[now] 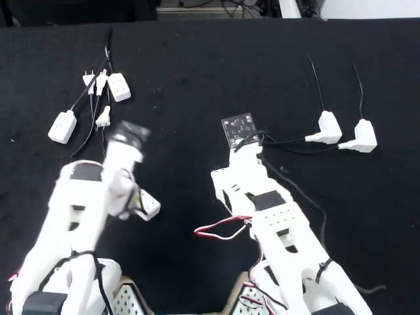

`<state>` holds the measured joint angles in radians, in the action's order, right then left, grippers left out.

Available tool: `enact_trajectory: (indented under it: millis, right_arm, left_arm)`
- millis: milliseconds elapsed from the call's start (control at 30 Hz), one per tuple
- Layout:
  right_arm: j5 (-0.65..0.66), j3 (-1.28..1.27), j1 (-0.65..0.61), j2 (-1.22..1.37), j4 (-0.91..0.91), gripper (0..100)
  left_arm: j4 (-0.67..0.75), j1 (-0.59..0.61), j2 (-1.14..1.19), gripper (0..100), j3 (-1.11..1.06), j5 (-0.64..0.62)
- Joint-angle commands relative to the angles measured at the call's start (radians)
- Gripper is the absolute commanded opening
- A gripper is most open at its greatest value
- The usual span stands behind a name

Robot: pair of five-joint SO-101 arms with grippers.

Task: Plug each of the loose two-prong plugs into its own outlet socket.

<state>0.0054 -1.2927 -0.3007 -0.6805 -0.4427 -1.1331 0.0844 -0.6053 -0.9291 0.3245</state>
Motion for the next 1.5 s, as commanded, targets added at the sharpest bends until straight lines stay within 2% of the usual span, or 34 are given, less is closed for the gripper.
enact_trajectory:
  millis: [0, 200, 400, 467, 600, 800, 967, 1100, 1200, 1300, 1367, 1467]
  right_arm:
    - [-0.002, 0.005, 0.003, -0.035, 0.023, 22.2]
    - [-0.002, 0.008, 0.003, -0.035, 0.023, 22.2]
    - [-0.002, 0.01, 0.002, -0.035, 0.023, 22.2]
    - [-0.002, 0.01, 0.002, -0.035, 0.025, 22.2]
    - [-0.002, 0.012, 0.002, -0.033, 0.025, 22.2]
    - [-0.002, 0.012, 0.002, -0.033, 0.025, 22.2]
    - [-0.002, 0.01, 0.002, -0.033, 0.025, 22.2]
    - [-0.002, 0.01, 0.002, -0.033, 0.025, 22.2]
    - [-0.002, 0.01, 0.002, -0.033, 0.025, 22.2]
    - [-0.002, 0.01, 0.002, -0.033, 0.025, 22.2]
    - [-0.002, 0.01, 0.002, -0.033, 0.025, 22.2]
    - [-0.002, 0.01, 0.002, -0.033, 0.025, 22.2]
  left_arm:
    - [0.017, 0.119, -0.011, 16, 0.171, -0.014]
    - [0.031, 0.151, -0.009, 16, 0.122, -0.006]
    - [0.341, 0.151, -0.009, 16, -0.122, -0.006]
    - [0.374, 0.139, -0.02, 16, -0.171, -0.009]
    - [0.338, 0.073, -0.02, 16, -0.189, -0.015]
    - [0.325, -0.127, -0.021, 16, -0.243, -0.018]
    - [0.325, -0.216, -0.021, 16, -0.231, -0.141]
    - [0.288, -0.252, -0.021, 16, -0.186, -0.173]
    - [0.176, -0.242, -0.021, 16, -0.09, -0.172]
    - [0.092, -0.166, -0.021, 16, 0.025, -0.175]
    - [0.118, -0.096, -0.011, 16, 0.061, -0.176]
    - [0.308, -0.027, -0.009, 16, -0.016, -0.189]
